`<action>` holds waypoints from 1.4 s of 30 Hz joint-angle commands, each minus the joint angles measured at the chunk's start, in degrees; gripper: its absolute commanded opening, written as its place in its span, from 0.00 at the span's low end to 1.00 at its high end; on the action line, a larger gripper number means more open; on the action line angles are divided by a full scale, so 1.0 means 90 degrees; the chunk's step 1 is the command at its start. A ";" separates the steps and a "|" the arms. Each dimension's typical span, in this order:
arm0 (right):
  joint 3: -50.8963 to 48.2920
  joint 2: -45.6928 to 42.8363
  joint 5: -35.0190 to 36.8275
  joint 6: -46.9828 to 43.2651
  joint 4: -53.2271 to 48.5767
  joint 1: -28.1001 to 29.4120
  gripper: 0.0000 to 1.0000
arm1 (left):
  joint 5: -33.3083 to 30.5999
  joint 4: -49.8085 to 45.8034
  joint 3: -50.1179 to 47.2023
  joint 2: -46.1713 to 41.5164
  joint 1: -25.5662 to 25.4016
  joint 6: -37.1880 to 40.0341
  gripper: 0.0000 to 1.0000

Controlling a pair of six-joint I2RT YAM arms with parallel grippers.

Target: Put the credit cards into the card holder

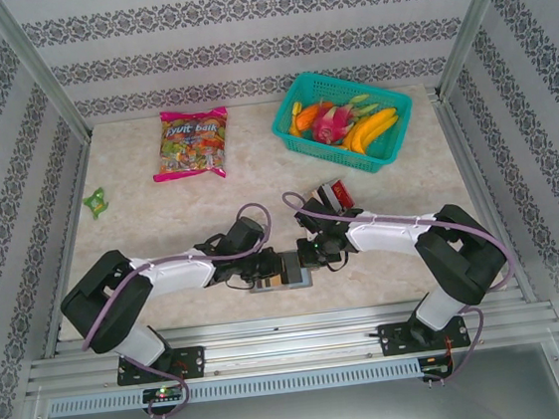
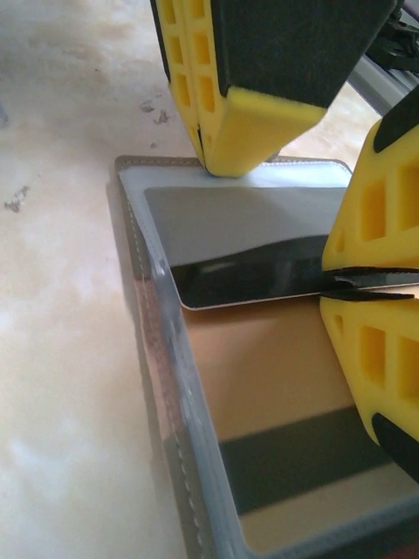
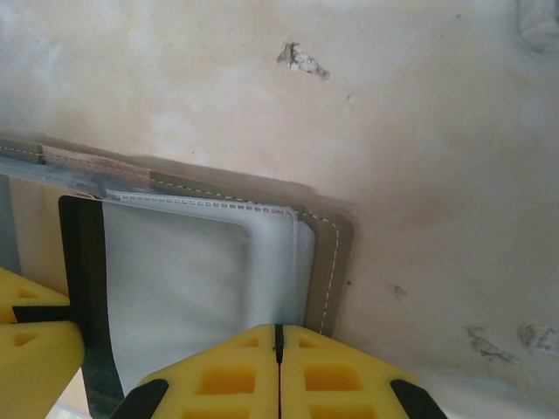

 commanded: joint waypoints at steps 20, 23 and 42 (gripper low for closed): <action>-0.0251 -0.0649 0.0749 0.0091 -0.0549 -0.0201 0.14 | -0.0930 -0.1040 0.0203 -0.0295 -0.0300 0.0323 0.31; -0.0187 -0.0738 0.0775 -0.0003 -0.0675 -0.0255 0.15 | -0.1063 -0.1070 -0.0029 -0.0503 -0.0260 0.0232 0.33; 0.0818 -0.1971 0.0665 -0.1503 -0.1289 -0.2628 0.41 | -0.0767 -0.0503 0.1051 -0.0617 0.0531 0.0011 0.52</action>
